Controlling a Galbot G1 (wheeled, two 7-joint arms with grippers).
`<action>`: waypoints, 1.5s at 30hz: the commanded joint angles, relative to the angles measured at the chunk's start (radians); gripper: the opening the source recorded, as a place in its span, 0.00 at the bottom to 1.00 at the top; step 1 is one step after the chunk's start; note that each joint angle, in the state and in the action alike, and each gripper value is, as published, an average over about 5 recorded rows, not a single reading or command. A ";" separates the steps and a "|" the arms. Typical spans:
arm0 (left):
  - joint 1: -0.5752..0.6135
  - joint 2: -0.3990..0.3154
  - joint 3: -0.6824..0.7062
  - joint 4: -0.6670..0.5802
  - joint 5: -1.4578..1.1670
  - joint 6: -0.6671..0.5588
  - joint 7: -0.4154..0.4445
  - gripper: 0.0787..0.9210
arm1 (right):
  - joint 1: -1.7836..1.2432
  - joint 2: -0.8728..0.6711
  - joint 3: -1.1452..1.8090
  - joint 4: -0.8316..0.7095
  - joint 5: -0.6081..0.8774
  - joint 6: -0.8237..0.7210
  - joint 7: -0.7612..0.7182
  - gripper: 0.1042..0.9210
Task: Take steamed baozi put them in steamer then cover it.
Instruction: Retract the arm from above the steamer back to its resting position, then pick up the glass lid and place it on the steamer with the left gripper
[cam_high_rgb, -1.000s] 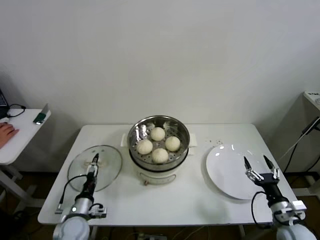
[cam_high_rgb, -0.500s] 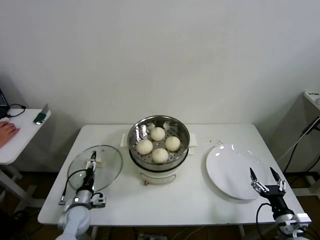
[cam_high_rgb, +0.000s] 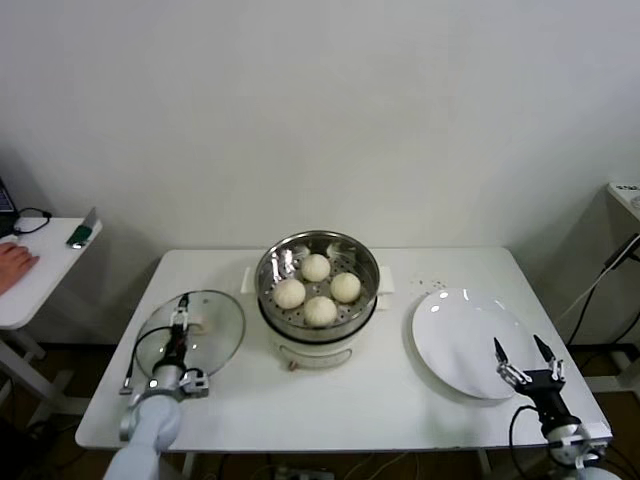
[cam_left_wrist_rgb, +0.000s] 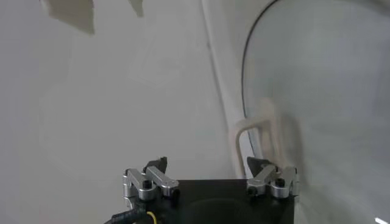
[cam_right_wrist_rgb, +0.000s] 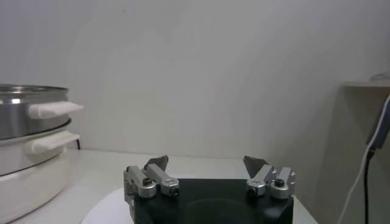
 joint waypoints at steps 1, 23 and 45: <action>-0.047 0.003 0.006 0.049 -0.073 -0.014 -0.022 0.88 | 0.042 -0.001 -0.034 -0.028 -0.042 -0.002 0.001 0.88; -0.017 0.027 0.011 -0.003 -0.177 -0.076 0.008 0.23 | 0.137 -0.002 -0.089 -0.079 -0.106 -0.004 0.008 0.88; 0.347 0.214 -0.041 -0.694 -0.329 0.248 0.065 0.08 | 0.262 -0.050 -0.148 -0.164 -0.103 -0.044 0.024 0.88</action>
